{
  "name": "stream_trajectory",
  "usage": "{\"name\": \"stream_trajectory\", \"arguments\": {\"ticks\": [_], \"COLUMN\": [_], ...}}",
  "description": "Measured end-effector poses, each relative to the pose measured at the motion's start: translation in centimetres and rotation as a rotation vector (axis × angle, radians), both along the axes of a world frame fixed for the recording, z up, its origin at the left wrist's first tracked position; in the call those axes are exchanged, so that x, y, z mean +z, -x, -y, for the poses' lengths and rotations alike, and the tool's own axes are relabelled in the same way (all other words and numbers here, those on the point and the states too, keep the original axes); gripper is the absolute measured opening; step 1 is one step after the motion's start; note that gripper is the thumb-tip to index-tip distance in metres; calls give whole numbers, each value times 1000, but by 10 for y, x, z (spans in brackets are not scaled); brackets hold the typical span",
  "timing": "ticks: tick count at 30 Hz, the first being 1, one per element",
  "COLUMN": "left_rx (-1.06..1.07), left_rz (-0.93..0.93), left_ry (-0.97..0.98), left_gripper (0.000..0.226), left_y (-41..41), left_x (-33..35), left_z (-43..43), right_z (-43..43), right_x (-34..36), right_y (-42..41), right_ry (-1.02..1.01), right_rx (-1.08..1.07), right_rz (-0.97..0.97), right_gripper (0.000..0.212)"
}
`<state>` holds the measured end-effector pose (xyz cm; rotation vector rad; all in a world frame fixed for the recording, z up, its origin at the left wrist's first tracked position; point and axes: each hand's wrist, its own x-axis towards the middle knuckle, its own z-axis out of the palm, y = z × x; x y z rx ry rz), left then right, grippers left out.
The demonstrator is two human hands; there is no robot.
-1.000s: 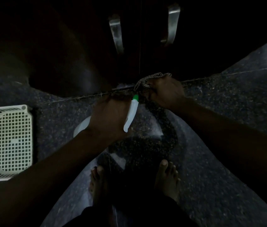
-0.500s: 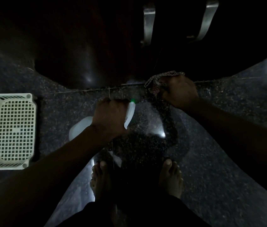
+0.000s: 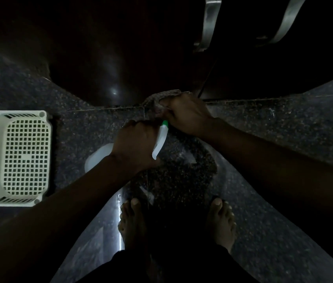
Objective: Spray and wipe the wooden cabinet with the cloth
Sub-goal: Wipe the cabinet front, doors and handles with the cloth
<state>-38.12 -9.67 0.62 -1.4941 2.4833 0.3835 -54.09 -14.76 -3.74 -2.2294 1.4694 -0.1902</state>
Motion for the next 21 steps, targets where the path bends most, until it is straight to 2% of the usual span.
{"name": "stream_trajectory", "arguments": {"ticks": [3,6,10,13,18,20,21], "left_rx": [34,-25,4,55,-7,-54,-64], "left_rz": [-32,-37,-67,-95,-143,-110,-102], "left_ry": [21,43,67,70,120,176,212], "left_gripper": [38,25,31,28,33,18,21], "left_y": [-6,-6,-4,0,5,7,6], "left_x": [0,7,22,30,49,55,55], "left_z": [0,3,6,7,10,12,13], "right_z": [0,-4,-16,-16,-18,-19,-20], "right_x": [4,9,12,15,51,67,74], "right_y": [-3,26,71,75,61,59,59], "right_ry": [34,24,71,64,229,281,305], "right_rx": [-4,-103,-295,-332,-298,-310,-320], "right_rz": [40,-5,-66,-96,58,136,177], "right_gripper": [30,36,35,30,26,21,21]}}
